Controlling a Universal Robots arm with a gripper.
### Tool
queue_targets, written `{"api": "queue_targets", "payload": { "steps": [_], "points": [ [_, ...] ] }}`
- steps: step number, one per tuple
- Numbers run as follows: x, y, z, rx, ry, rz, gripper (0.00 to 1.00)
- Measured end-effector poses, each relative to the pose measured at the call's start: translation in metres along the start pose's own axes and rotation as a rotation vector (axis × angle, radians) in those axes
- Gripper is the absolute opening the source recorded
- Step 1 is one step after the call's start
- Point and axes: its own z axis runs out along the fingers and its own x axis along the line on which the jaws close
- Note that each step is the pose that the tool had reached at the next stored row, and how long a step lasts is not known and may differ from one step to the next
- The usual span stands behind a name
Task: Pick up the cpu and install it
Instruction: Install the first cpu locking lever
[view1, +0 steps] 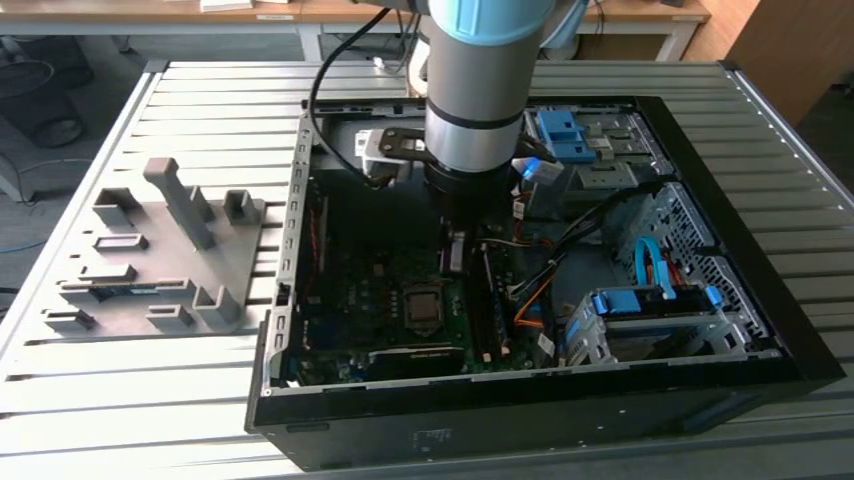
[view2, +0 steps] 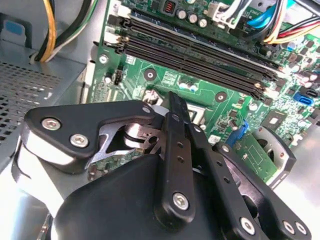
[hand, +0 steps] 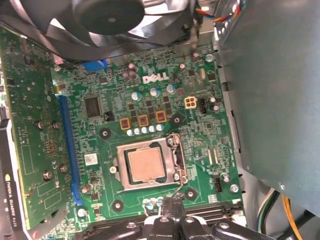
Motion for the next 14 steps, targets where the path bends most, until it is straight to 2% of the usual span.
{"api": "queue_targets", "payload": {
  "steps": [9, 14],
  "points": [
    [0.0030, 0.0005, 0.0033, -0.0003, 0.0024, -0.033, 0.10],
    [0.0050, 0.0001, 0.0070, -0.0067, 0.0054, -0.047, 0.10]
  ]
}}
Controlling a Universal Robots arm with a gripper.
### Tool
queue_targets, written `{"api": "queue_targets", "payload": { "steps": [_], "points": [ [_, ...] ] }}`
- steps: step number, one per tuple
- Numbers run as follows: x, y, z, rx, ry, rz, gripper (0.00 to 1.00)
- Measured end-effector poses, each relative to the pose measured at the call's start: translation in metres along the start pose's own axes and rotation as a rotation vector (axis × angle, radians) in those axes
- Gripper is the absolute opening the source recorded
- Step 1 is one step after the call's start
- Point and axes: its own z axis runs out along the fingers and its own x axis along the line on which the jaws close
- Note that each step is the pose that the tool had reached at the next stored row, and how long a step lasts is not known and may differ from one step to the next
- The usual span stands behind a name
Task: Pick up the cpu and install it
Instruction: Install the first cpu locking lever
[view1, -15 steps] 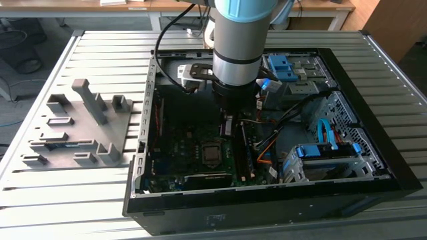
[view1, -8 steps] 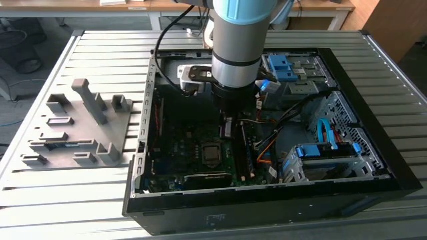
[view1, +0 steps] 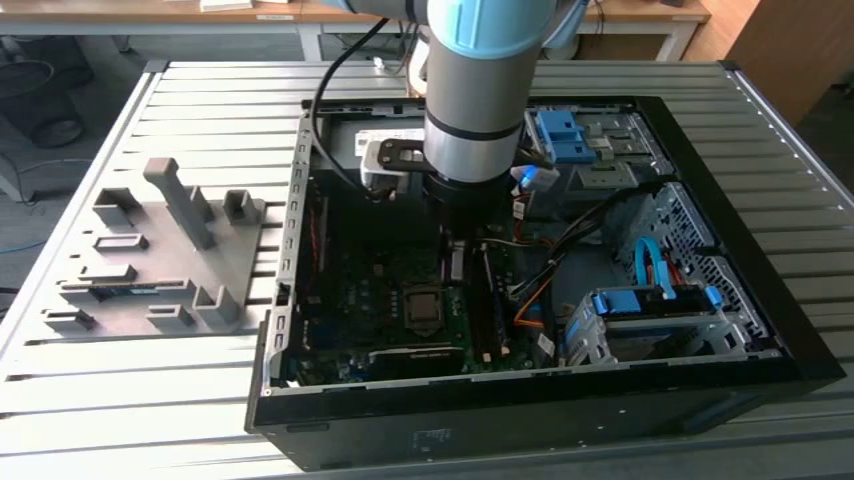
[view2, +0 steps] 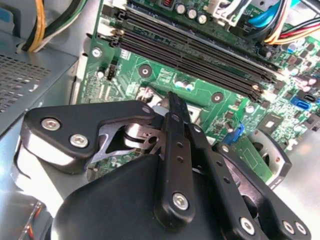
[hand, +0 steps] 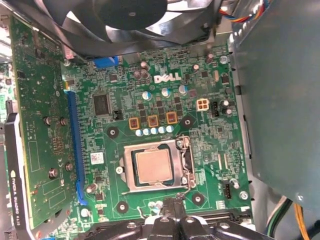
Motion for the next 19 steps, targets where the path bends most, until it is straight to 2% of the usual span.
{"api": "queue_targets", "payload": {
  "steps": [8, 14, 19],
  "points": [
    [0.0041, -0.0007, 0.0076, -0.0139, 0.0034, -0.022, 0.10],
    [0.0083, -0.0015, 0.0163, -0.0262, 0.0055, -0.041, 0.10],
    [0.0130, -0.0022, 0.0207, -0.0273, 0.0061, -0.059, 0.10]
  ]
}}
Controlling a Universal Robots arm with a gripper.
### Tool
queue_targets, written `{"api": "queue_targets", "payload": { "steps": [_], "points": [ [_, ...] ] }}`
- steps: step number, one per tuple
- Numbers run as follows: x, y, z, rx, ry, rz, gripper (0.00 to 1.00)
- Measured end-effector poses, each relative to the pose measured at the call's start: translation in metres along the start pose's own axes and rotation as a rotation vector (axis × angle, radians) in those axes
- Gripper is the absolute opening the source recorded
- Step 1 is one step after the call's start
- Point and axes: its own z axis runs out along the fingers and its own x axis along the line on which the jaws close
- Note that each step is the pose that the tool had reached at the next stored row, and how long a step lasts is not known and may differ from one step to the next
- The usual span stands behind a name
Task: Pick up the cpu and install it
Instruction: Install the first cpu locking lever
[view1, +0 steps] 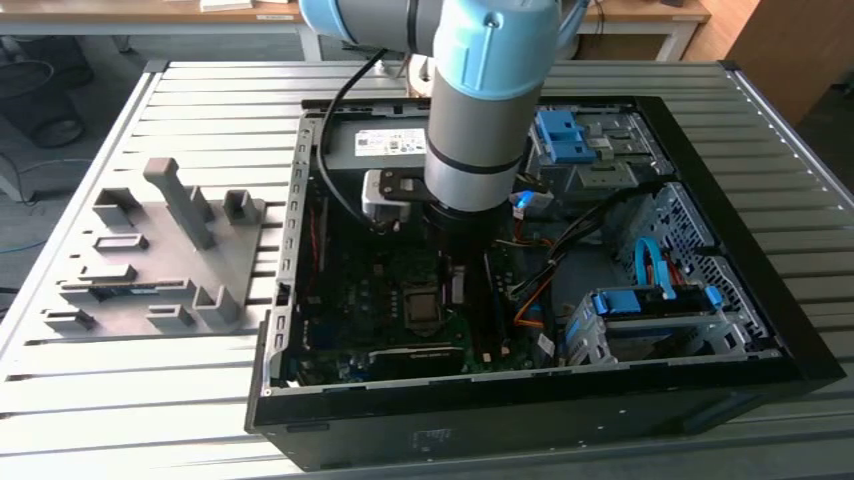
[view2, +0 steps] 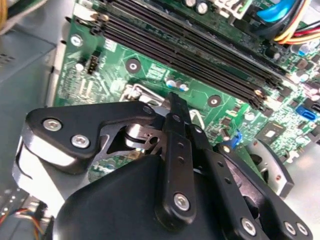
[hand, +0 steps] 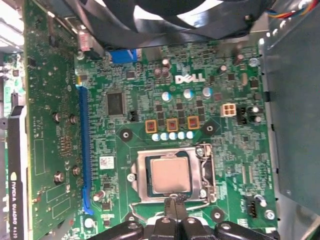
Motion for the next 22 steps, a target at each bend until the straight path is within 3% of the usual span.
{"api": "queue_targets", "payload": {
  "steps": [14, 22],
  "points": [
    [0.0195, -0.0015, 0.0050, 0.0026, 0.0017, -0.035, 0.10],
    [0.0227, -0.0019, 0.0083, 0.0029, -0.0007, -0.040, 0.10]
  ]
}}
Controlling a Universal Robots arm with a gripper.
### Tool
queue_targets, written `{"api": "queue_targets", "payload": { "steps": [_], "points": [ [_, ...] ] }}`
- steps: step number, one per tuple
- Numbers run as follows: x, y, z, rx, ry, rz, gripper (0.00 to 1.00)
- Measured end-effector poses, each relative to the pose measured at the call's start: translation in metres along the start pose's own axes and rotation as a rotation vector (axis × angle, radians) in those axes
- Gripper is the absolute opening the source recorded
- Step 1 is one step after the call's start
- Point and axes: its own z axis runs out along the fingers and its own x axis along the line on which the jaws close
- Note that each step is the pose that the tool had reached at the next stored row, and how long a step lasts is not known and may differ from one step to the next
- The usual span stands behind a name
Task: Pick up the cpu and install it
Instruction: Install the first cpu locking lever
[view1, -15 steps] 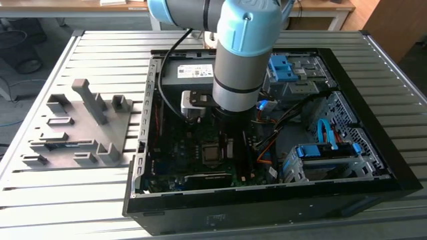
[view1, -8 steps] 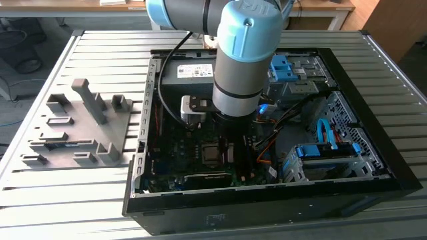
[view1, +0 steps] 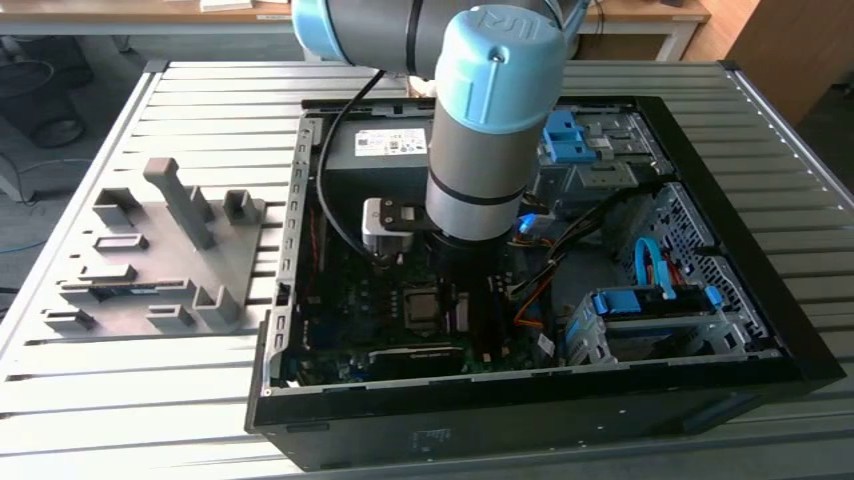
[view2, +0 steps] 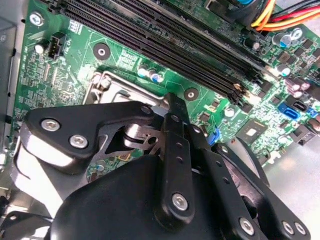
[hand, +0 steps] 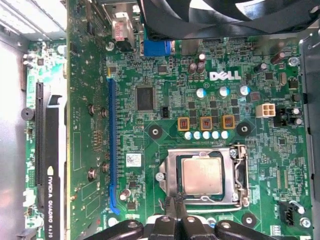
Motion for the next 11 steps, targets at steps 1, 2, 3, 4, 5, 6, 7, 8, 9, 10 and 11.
{"api": "queue_targets", "payload": {
  "steps": [1, 2, 3, 4, 5, 6, 7, 8, 9, 10, 11],
  "points": [
    [0.0002, 0.0000, 0.0005, 0.0000, -0.0002, 0.000, 0.10],
    [0.0003, -0.0001, 0.0010, 0.0000, -0.0001, -0.001, 0.10],
    [0.0005, -0.0002, 0.0016, -0.0001, 0.0000, -0.001, 0.10],
    [0.0005, -0.0002, 0.0021, 0.0000, 0.0001, -0.001, 0.10],
    [0.0005, -0.0002, 0.0025, -0.0001, 0.0002, -0.001, 0.10],
    [0.0005, -0.0002, 0.0029, -0.0001, 0.0002, -0.002, 0.10],
    [0.0005, -0.0005, 0.0031, -0.0001, 0.0003, -0.002, 0.10],
    [0.0004, -0.0010, 0.0033, -0.0002, 0.0003, -0.003, 0.10],
    [0.0004, -0.0018, 0.0034, -0.0002, 0.0002, -0.003, 0.10],
    [0.0003, -0.0028, 0.0036, 0.0000, 0.0000, -0.004, 0.10],
    [0.0003, -0.0038, 0.0037, 0.0000, 0.0002, -0.004, 0.10]
  ]
}}
